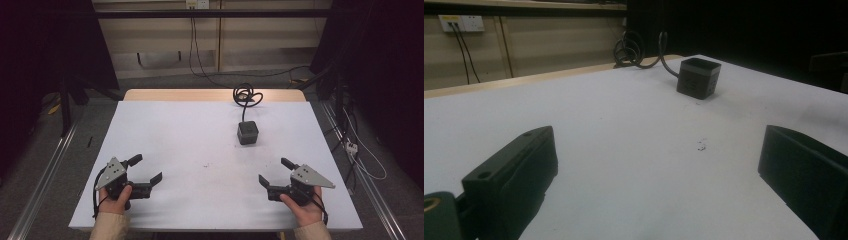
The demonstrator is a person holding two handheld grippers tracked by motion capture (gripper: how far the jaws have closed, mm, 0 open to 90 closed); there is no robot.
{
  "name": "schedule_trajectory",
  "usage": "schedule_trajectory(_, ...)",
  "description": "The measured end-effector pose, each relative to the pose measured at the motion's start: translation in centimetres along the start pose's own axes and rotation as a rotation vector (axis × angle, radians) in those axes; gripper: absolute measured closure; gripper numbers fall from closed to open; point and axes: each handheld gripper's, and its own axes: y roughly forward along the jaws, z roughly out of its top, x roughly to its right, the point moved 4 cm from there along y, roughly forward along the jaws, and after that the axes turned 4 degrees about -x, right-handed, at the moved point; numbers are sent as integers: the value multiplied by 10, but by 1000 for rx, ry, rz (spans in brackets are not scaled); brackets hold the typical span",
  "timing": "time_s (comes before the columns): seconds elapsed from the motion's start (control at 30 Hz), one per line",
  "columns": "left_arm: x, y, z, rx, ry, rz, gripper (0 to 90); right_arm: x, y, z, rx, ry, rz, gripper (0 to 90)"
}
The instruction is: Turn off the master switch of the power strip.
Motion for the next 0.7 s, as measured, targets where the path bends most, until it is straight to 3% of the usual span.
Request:
schedule_trajectory(0.3, 0, 3, 2, -3, -2, -7, 21, 9, 17, 11, -9, 4, -6, 44)
schedule_trajectory(0.7, 1, 6, 2, -9, -11, -20, 21, 19, 36, 30, 0, 50, -17, 50)
